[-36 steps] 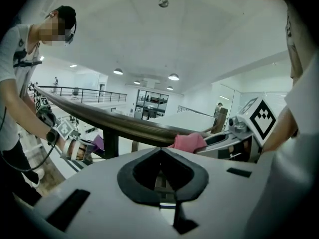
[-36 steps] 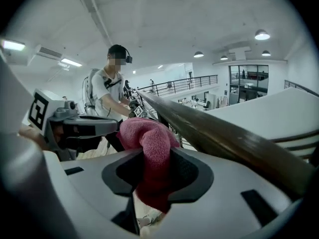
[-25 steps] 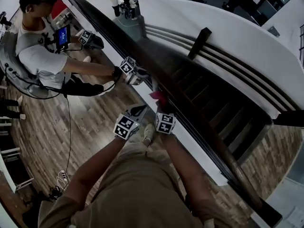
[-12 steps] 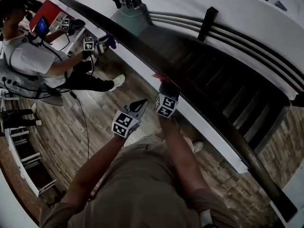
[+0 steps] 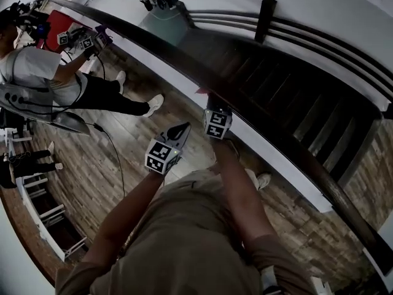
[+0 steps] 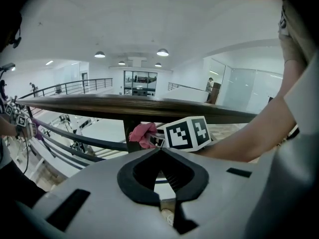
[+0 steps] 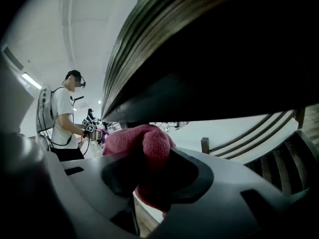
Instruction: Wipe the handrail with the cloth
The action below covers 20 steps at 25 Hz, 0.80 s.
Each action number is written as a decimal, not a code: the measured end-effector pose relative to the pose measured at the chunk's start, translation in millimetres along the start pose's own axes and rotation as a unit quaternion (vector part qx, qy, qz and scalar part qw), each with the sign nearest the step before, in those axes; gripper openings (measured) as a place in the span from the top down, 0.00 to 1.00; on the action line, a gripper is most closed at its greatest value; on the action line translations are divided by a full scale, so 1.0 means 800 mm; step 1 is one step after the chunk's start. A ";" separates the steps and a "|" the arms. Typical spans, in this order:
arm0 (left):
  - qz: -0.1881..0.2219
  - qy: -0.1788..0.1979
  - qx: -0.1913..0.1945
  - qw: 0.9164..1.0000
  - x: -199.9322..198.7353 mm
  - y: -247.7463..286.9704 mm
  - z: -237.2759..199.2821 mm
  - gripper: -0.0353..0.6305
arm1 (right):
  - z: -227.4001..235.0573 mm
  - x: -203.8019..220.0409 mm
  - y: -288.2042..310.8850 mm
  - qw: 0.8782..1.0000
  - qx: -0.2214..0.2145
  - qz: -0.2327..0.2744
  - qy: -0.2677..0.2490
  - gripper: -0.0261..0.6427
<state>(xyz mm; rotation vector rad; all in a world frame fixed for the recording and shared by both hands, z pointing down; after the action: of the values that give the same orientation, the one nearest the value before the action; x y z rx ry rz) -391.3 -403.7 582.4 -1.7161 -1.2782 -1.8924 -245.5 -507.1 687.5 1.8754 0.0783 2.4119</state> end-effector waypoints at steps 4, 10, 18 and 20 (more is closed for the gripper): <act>-0.002 0.013 0.011 1.000 -0.001 0.027 0.011 0.92 | 0.003 0.008 0.004 0.999 -0.016 -0.037 -0.018 0.75; -0.008 0.018 0.016 1.000 -0.009 0.065 0.019 0.92 | 0.018 0.026 0.004 0.994 -0.001 -0.093 -0.062 0.75; -0.005 0.013 0.032 0.999 -0.002 0.055 0.027 0.92 | 0.061 0.055 -0.033 0.983 0.078 -0.152 -0.066 0.75; -0.008 0.014 0.041 0.999 0.005 0.052 0.032 0.92 | 0.062 0.057 -0.042 0.982 0.085 -0.154 -0.066 0.75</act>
<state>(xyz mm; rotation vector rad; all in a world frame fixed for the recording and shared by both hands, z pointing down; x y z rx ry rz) -345.8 -406.5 600.8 -1.6368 -1.3432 -1.8410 -207.1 -469.6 740.3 1.9185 0.5387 2.1274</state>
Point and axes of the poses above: the fingertips, and each gripper's own axes: y forward along the fingers, z to its right, x out of its underside, the point moved 6 cm from there along -y, backward along the fingers, and after that the axes turned 13 degrees about z, right-handed, at the moved point
